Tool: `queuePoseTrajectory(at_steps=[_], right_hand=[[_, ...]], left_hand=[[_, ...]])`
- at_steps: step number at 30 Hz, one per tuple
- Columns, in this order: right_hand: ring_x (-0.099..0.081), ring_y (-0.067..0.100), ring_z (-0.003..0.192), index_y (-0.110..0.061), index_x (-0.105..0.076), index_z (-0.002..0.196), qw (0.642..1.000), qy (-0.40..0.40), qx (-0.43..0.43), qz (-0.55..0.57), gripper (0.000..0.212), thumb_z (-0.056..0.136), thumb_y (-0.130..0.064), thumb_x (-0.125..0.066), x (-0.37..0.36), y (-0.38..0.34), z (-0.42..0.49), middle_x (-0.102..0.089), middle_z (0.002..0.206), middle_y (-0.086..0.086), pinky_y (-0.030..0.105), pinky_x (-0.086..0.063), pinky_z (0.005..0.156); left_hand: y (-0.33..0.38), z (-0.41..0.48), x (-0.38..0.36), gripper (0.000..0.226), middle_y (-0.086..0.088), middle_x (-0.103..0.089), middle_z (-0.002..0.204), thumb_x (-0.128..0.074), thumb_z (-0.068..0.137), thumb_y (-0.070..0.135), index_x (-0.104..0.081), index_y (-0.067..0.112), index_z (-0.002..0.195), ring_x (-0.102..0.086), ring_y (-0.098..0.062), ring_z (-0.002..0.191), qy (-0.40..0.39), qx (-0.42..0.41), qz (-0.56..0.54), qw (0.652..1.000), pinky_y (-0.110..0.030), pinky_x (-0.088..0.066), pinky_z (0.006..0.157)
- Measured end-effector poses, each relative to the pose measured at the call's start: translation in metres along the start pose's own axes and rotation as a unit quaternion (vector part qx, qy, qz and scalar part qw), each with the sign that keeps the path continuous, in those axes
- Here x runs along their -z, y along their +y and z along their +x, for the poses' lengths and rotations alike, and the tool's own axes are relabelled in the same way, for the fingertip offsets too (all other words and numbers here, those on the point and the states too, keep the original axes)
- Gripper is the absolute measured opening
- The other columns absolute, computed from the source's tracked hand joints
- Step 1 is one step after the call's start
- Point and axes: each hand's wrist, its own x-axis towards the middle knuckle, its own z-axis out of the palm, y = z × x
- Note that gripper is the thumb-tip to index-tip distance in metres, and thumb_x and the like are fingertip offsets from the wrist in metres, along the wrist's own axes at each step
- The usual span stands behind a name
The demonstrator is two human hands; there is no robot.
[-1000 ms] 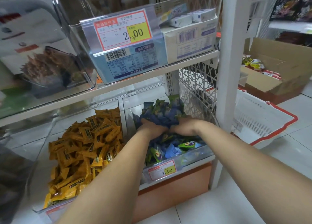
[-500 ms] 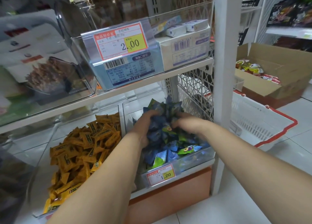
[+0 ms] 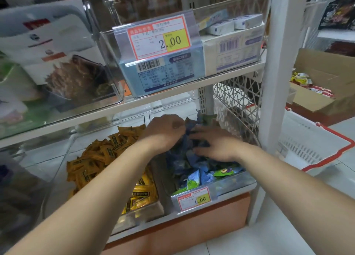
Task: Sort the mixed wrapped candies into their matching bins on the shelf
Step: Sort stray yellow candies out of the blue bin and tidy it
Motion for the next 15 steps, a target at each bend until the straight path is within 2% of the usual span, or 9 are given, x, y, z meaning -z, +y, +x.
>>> queuePoseTrajectory(at_steps=[2, 4, 6, 8, 10, 11, 12, 13, 15], right_hand=[[-0.028, 0.025, 0.145, -0.048, -0.048, 0.140, 0.984, -0.114, -0.039, -0.133, 0.056, 0.089, -0.072, -0.043, -0.005, 0.003, -0.002, -0.029, 0.160, -0.012, 0.044, -0.025, 0.116], [-0.030, 0.029, 0.141, -0.048, -0.050, 0.138, 0.968, -0.154, -0.109, -0.165, 0.059, 0.087, -0.076, -0.039, 0.000, 0.004, -0.003, -0.030, 0.159, -0.009, 0.045, -0.029, 0.113], [-0.041, 0.031, 0.132, -0.036, -0.059, 0.129, 0.960, -0.129, -0.139, -0.205, 0.052, 0.090, -0.067, -0.044, 0.009, 0.001, -0.002, -0.042, 0.149, 0.001, 0.042, -0.039, 0.105], [-0.051, 0.031, 0.122, -0.031, -0.062, 0.119, 0.958, -0.052, -0.128, -0.251, 0.040, 0.089, -0.055, -0.050, 0.016, -0.005, 0.001, -0.053, 0.136, 0.004, 0.039, -0.046, 0.095], [-0.059, 0.027, 0.111, -0.032, -0.065, 0.110, 0.983, 0.009, -0.083, -0.166, 0.028, 0.089, -0.046, -0.054, 0.017, -0.017, 0.005, -0.062, 0.117, -0.002, 0.034, -0.050, 0.083], [-0.062, 0.023, 0.107, -0.033, -0.066, 0.107, 0.993, 0.000, -0.064, -0.096, 0.023, 0.090, -0.044, -0.056, 0.014, -0.025, 0.007, -0.064, 0.110, -0.005, 0.033, -0.051, 0.080], [-0.063, 0.020, 0.105, -0.034, -0.065, 0.106, 0.997, -0.043, -0.060, -0.039, 0.022, 0.089, -0.046, -0.058, 0.009, -0.032, 0.010, -0.065, 0.108, -0.007, 0.032, -0.051, 0.080], [-0.063, 0.020, 0.107, -0.037, -0.063, 0.109, 0.992, -0.103, -0.062, -0.024, 0.029, 0.086, -0.054, -0.062, 0.002, -0.039, 0.015, -0.065, 0.109, -0.009, 0.032, -0.050, 0.081], [-0.060, 0.023, 0.117, -0.037, -0.055, 0.128, 0.971, -0.204, -0.092, -0.084, 0.071, 0.069, -0.073, -0.068, -0.013, -0.046, 0.029, -0.063, 0.125, -0.006, 0.032, -0.050, 0.089]], left_hand=[[-0.013, -0.027, 0.003, 0.028, 0.012, -0.062, 0.112, -0.052, 0.084, 0.047, -0.062, 0.041, 0.110, -0.056, -0.012, 0.098, 0.048, -0.026, 0.064, 0.996, -0.022, -0.038, 0.068], [-0.026, -0.052, -0.003, 0.038, 0.004, -0.060, 0.124, -0.055, 0.085, 0.046, -0.059, 0.032, 0.120, -0.056, -0.019, 0.110, 0.071, -0.053, 0.104, 0.991, -0.026, -0.043, 0.075], [-0.038, -0.067, -0.009, 0.054, 0.001, -0.045, 0.145, -0.057, 0.088, 0.045, -0.047, 0.028, 0.138, -0.043, -0.021, 0.131, 0.048, -0.032, 0.096, 0.994, -0.033, -0.043, 0.099], [-0.048, -0.073, -0.010, 0.066, 0.003, -0.029, 0.157, -0.056, 0.089, 0.048, -0.034, 0.027, 0.148, -0.029, -0.020, 0.143, 0.024, -0.009, 0.070, 0.997, -0.033, -0.031, 0.112], [-0.055, -0.076, -0.009, 0.068, 0.005, -0.027, 0.159, -0.055, 0.089, 0.050, -0.033, 0.029, 0.149, -0.028, -0.017, 0.144, 0.040, -0.013, 0.050, 0.998, -0.029, -0.028, 0.112], [-0.056, -0.077, -0.008, 0.068, 0.006, -0.028, 0.159, -0.055, 0.089, 0.051, -0.033, 0.029, 0.149, -0.028, -0.016, 0.143, 0.049, -0.016, 0.041, 0.998, -0.027, -0.027, 0.110], [-0.057, -0.077, -0.008, 0.067, 0.007, -0.029, 0.158, -0.055, 0.089, 0.051, -0.033, 0.030, 0.149, -0.028, -0.015, 0.143, 0.054, -0.020, 0.034, 0.998, -0.025, -0.026, 0.109], [-0.057, -0.078, -0.009, 0.068, 0.008, -0.028, 0.159, -0.055, 0.089, 0.051, -0.032, 0.030, 0.150, -0.028, -0.014, 0.143, 0.055, -0.021, 0.031, 0.998, -0.025, -0.026, 0.109], [-0.058, -0.079, -0.011, 0.069, 0.009, -0.026, 0.159, -0.054, 0.089, 0.050, -0.031, 0.031, 0.150, -0.028, -0.015, 0.143, 0.057, -0.019, 0.036, 0.998, -0.023, -0.027, 0.107]])
